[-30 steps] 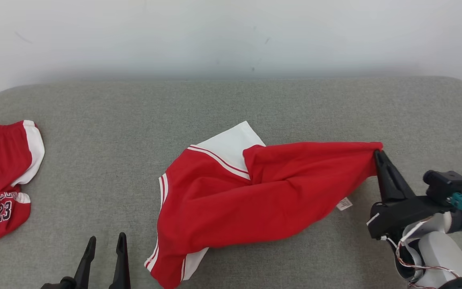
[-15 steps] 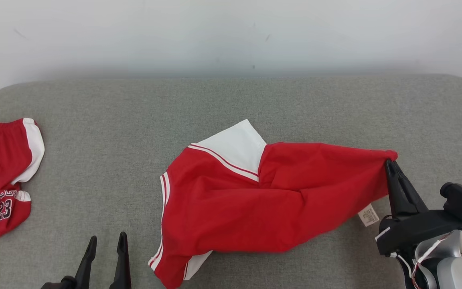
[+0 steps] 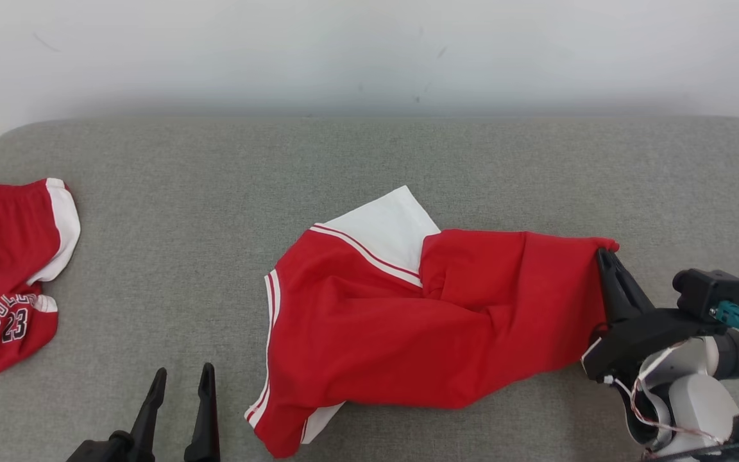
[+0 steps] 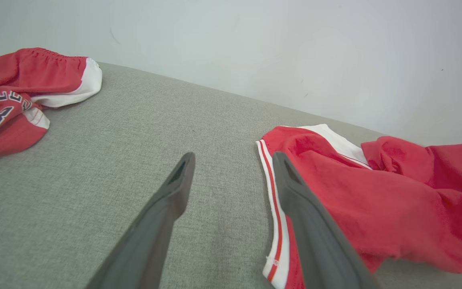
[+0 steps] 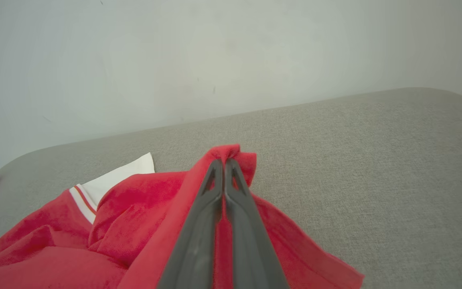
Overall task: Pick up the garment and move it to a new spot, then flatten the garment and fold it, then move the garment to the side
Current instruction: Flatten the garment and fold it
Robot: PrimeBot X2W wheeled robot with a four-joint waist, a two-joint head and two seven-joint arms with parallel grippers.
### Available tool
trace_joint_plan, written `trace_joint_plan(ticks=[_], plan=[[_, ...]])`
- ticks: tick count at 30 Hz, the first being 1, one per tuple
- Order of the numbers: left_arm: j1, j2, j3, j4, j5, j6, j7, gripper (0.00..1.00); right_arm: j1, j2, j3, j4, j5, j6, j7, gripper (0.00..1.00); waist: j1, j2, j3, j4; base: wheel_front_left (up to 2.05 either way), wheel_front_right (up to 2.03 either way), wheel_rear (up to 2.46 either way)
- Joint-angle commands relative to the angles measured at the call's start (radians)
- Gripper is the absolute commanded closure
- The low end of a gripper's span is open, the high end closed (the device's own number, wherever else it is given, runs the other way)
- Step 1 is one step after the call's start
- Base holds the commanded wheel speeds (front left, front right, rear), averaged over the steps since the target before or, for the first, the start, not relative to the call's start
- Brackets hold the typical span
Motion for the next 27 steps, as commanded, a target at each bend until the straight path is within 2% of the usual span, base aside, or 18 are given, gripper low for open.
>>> trace_joint_plan(ticks=[1, 3, 11, 12, 13, 14, 21, 27], plan=[[-0.007, 0.0, -0.003, 0.005, -0.005, -0.001, -0.004, 0.0, -0.028, -0.007, 0.006, 0.032, 0.0, 0.001, -0.026, 1.0, 0.0001, 0.0, 0.0, 0.006, 0.0, 0.0, 0.0], [-0.012, 0.001, -0.008, 0.013, -0.002, -0.007, -0.004, 0.0, -0.086, -0.018, 0.026, 0.143, 0.005, 0.001, -0.067, 1.0, 0.0001, 0.0, -0.002, 0.016, 0.0, 0.0, 0.0], [-0.015, 0.0, -0.018, 0.026, 0.003, -0.011, -0.004, 0.0, -0.226, -0.04, 0.074, 0.429, -0.014, 0.001, -0.181, 1.0, 0.0001, 0.0, -0.009, 0.039, 0.0, 0.0, 0.0], [-0.015, 0.001, -0.019, 0.027, 0.003, -0.011, -0.004, 0.0, -0.24, -0.043, 0.075, 0.459, -0.022, 0.001, -0.198, 0.93, 0.0001, 0.0, -0.009, 0.041, 0.0, 0.0, 0.0], [-0.015, 0.001, -0.021, 0.028, 0.004, -0.012, -0.004, 0.0, -0.254, -0.045, 0.072, 0.487, -0.03, 0.001, -0.216, 0.14, 0.0001, 0.0, -0.01, 0.043, 0.0, 0.0, 0.0], [-0.014, 0.0, -0.022, 0.028, 0.005, -0.013, -0.004, 0.0, -0.265, -0.042, 0.068, 0.514, -0.034, 0.001, -0.229, 0.0, 0.0001, 0.0, -0.011, 0.044, 0.0, 0.0, 0.0], [0.004, 0.001, -0.012, 0.029, 0.004, -0.01, -0.004, 0.0, -0.296, -0.032, 0.057, 0.59, -0.079, 0.001, -0.29, 0.0, 0.0001, 0.0, -0.025, 0.031, 0.0, 0.0, 0.0], [0.011, 0.001, -0.008, 0.028, -0.001, -0.013, -0.004, 0.0, -0.249, -0.02, 0.041, 0.49, -0.108, 0.001, -0.301, 0.0, 0.0001, 0.0, -0.034, 0.01, 0.0, 0.0, 0.0]])
